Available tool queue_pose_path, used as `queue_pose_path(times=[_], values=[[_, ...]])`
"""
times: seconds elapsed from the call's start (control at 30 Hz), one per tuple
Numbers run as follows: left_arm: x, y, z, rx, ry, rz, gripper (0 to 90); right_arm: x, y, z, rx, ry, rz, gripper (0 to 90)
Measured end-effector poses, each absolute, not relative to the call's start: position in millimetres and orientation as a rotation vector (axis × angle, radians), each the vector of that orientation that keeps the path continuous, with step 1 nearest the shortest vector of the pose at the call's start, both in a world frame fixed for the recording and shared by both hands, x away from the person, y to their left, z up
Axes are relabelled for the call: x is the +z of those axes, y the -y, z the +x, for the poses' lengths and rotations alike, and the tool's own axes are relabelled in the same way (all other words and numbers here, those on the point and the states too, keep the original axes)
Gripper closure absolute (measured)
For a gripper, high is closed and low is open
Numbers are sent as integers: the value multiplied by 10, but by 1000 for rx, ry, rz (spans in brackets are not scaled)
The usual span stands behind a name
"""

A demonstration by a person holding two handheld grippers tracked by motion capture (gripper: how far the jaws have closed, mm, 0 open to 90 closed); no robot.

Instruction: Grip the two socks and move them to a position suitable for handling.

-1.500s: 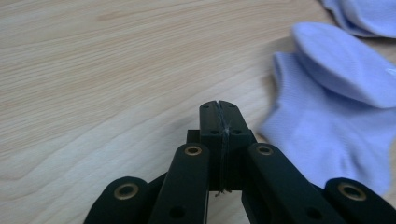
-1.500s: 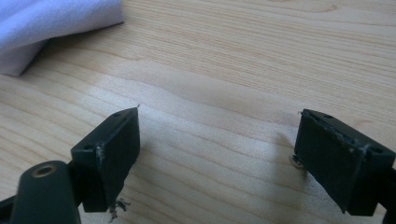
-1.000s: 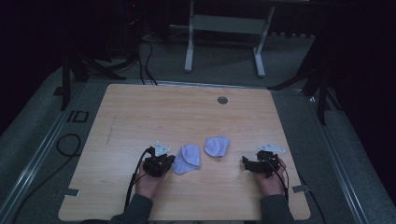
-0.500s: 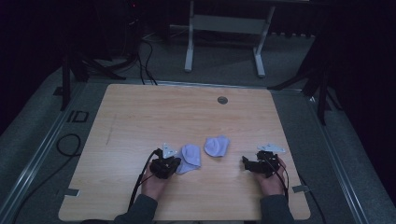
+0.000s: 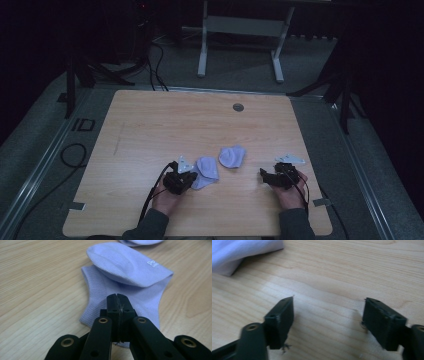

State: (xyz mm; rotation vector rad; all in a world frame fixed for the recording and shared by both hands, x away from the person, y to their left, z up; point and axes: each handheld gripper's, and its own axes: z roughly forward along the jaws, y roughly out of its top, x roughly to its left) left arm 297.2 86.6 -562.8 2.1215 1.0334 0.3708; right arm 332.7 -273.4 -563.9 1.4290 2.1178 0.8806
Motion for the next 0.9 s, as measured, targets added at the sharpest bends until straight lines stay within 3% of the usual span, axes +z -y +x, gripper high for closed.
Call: queue_pose_path(times=[0.43, 0.9], values=[[-5638, -722, 2906, 273, -828, 2191, 894, -5335, 2446, 3121, 1045, -2180, 1274, 500], [-5639, -688, 2878, 239, -780, 2203, 894, -5120, 1648, 3159, 1082, -2343, 1041, 488]])
